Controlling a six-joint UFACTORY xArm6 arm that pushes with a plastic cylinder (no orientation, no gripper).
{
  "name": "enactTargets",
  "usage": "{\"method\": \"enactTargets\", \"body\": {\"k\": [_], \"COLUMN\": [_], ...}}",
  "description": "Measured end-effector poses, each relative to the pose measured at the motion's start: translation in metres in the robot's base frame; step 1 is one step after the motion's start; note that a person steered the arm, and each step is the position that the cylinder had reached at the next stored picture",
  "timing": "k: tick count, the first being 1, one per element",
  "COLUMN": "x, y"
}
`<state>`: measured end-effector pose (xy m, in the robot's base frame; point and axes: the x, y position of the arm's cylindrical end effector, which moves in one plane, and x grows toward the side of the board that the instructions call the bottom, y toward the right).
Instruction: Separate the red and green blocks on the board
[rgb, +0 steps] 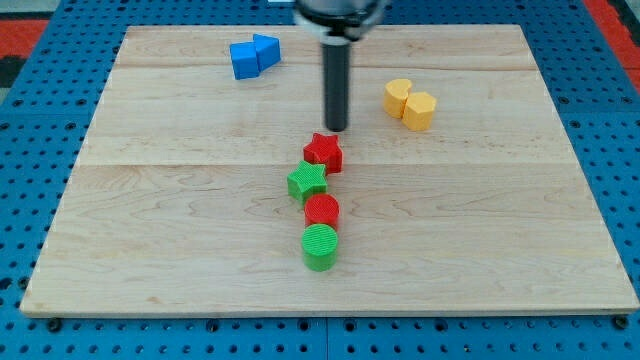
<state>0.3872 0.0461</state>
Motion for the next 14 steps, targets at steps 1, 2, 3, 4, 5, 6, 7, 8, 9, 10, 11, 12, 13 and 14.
{"method": "enactTargets", "body": {"k": [1,2,3,4,5,6,7,8,9,10,11,12,13,14], "x": [0.041,0.041,0.043,0.075,0.095,0.086,0.061,0.074,0.076,0.042,0.025,0.034,0.039,0.04], "y": [0.011,-0.06,-0.119,-0.094,-0.143,-0.188,-0.193,-0.185,-0.177,-0.164,-0.203,-0.158,-0.057,0.03]}}
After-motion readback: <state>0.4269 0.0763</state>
